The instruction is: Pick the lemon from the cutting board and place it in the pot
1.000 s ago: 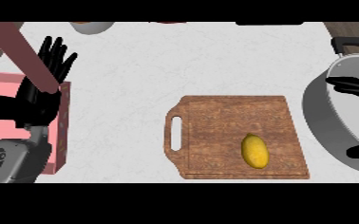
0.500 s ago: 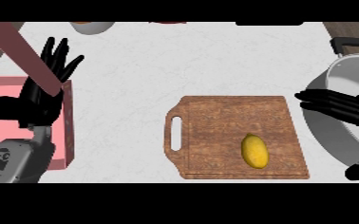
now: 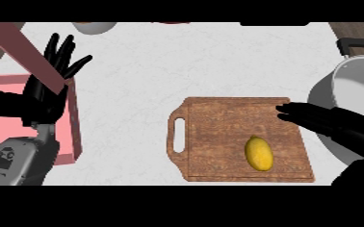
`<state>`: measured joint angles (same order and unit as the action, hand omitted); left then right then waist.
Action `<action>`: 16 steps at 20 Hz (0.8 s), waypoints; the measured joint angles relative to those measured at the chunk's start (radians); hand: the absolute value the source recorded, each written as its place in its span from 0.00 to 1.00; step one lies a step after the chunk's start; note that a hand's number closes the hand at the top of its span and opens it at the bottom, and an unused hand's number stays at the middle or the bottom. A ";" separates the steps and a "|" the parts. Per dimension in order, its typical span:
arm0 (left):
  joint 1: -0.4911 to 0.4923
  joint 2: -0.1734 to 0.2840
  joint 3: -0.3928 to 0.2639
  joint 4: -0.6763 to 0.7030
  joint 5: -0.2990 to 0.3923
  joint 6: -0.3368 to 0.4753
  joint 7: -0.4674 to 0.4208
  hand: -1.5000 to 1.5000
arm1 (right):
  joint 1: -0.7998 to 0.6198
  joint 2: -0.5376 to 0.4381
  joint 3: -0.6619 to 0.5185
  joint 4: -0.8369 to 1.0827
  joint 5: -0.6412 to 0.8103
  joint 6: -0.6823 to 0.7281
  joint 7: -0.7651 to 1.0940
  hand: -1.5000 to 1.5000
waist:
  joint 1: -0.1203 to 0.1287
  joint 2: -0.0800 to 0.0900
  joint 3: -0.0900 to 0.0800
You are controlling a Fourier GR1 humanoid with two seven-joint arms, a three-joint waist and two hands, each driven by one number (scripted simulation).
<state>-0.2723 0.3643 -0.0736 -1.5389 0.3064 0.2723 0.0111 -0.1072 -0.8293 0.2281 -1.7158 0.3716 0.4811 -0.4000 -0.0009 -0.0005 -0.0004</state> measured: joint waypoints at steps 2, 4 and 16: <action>0.000 -0.014 0.003 -0.001 -0.010 -0.009 -0.001 0.50 | 0.004 0.037 0.017 0.003 0.042 0.004 0.008 0.00 | 0.000 0.000 0.000; -0.002 -0.023 0.011 -0.001 -0.021 -0.012 0.007 0.50 | 0.010 0.079 0.035 -0.015 0.082 0.005 0.033 0.00 | 0.000 0.000 0.000; -0.011 -0.053 0.094 0.033 -0.047 -0.097 0.005 0.50 | 0.025 0.233 0.015 0.018 0.265 -0.013 -0.015 0.00 | 0.000 0.000 0.000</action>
<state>-0.2829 0.3118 0.0208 -1.5056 0.2598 0.1756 0.0161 -0.0827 -0.5968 0.2435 -1.6976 0.6363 0.4682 -0.4150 -0.0012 -0.0002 -0.0002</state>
